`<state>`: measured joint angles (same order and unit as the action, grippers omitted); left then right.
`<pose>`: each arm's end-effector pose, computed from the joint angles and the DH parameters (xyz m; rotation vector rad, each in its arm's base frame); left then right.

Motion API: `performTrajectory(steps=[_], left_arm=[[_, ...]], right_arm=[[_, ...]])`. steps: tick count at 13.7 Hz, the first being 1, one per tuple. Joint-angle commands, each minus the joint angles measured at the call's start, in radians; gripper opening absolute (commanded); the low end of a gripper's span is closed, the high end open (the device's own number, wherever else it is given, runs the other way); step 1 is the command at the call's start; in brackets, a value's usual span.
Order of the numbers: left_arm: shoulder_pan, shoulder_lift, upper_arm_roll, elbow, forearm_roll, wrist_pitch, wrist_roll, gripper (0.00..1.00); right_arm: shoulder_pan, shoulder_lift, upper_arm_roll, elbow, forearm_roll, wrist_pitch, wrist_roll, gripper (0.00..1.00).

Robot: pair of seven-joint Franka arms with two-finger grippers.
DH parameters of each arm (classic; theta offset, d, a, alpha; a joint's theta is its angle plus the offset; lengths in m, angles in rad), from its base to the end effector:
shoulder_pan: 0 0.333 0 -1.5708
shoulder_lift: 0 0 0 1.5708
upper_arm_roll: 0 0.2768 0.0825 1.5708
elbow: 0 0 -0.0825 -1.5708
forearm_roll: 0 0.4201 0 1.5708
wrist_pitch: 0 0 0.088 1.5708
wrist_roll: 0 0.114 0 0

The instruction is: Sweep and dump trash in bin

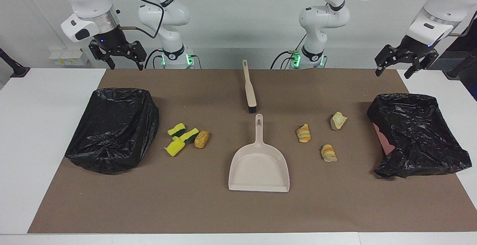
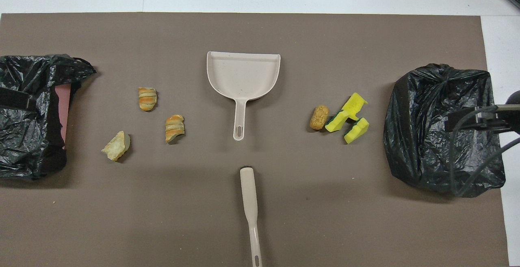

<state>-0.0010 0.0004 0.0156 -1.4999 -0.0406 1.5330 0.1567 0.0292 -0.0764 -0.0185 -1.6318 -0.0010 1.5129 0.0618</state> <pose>0.5875 0.0038 0.6107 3.0954 -0.2237 0.0559 0.5630 0.0056 0.5866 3.1387 -0.0801 -0.0667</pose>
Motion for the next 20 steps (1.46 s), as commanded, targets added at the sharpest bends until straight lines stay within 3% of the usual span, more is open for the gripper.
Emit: performTrajectory(steps=[1, 5, 10, 17, 20], left_arm=[[0.001, -0.026, -0.005, -0.031, -0.004, 0.010, -0.002, 1.00], [-0.010, -0.039, -0.020, -0.055, -0.005, 0.012, -0.008, 1.00], [-0.118, -0.164, -0.019, -0.265, -0.007, 0.076, -0.032, 1.00], [-0.463, -0.335, -0.022, -0.604, -0.007, 0.208, -0.392, 1.00], [-0.624, -0.381, -0.023, -0.718, -0.009, 0.300, -0.581, 1.00]], right_arm=[[0.017, 0.061, 0.026, 0.036, 0.024, 0.007, 0.007, 1.00], [0.058, 0.179, 0.054, 0.087, 0.075, 0.047, 0.015, 1.00], [0.185, 0.308, 0.063, 0.113, 0.096, 0.208, 0.145, 1.00], [0.392, 0.473, 0.063, 0.128, 0.098, 0.496, 0.544, 1.00], [0.455, 0.596, 0.063, 0.212, 0.093, 0.579, 0.662, 1.00]])
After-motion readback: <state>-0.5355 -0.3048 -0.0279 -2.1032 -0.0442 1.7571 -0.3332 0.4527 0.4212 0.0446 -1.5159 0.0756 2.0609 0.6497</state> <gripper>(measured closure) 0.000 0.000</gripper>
